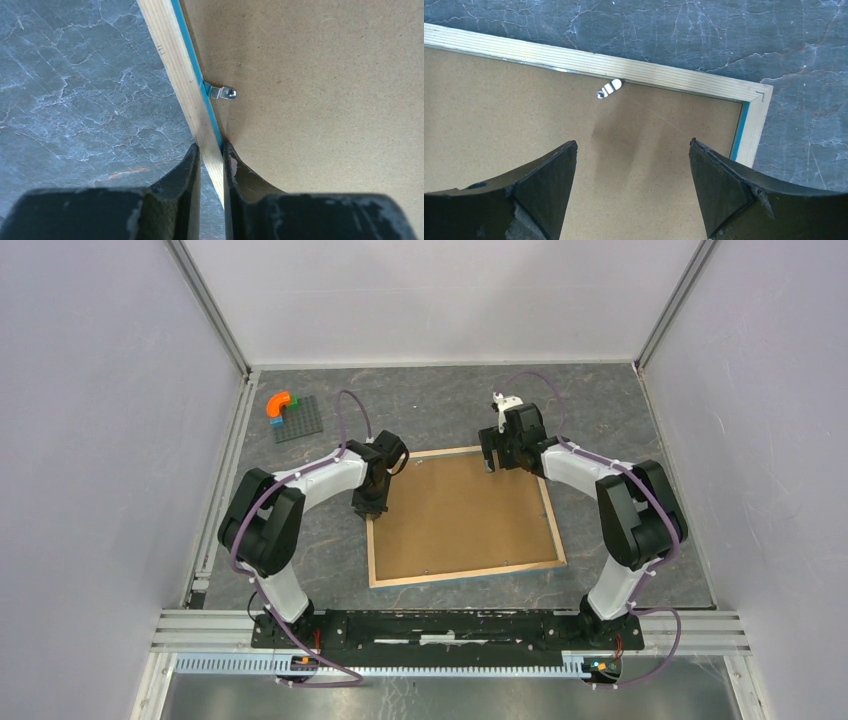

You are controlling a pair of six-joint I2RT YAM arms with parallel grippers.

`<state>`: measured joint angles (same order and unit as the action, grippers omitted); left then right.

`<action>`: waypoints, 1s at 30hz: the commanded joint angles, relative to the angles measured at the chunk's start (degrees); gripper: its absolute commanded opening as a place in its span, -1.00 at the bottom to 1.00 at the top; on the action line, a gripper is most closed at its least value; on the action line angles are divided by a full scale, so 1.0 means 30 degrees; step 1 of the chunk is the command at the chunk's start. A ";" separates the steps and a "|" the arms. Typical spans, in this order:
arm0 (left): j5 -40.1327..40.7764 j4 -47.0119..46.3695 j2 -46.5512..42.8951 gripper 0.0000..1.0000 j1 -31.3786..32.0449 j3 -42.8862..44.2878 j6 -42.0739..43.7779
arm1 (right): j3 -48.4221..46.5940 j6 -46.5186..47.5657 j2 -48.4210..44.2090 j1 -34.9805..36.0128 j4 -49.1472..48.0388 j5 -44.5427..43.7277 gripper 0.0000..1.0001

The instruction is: Put the photo into the frame

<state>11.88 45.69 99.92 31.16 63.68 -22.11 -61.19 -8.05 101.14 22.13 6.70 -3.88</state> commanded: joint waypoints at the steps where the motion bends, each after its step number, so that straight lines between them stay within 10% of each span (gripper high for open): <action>1: 0.0509 -0.1127 -0.0138 -0.95 0.0562 0.0024 0.2182 | -0.0997 0.0584 -0.0920 0.0005 0.0160 -0.0594 0.77; 9: -0.2214 -0.1513 0.0469 -0.95 0.0741 -0.0016 0.1693 | 0.0917 -0.4641 -0.0931 0.0082 -0.3706 0.3652 0.60; 30: -0.0494 -0.1258 0.0071 -0.95 0.0783 0.0070 0.2063 | 0.1888 -0.6877 0.1334 -0.0142 -0.6420 0.2009 0.35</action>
<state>10.44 44.45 100.03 32.40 63.68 -20.71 -55.61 -28.73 102.72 22.00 -6.28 0.25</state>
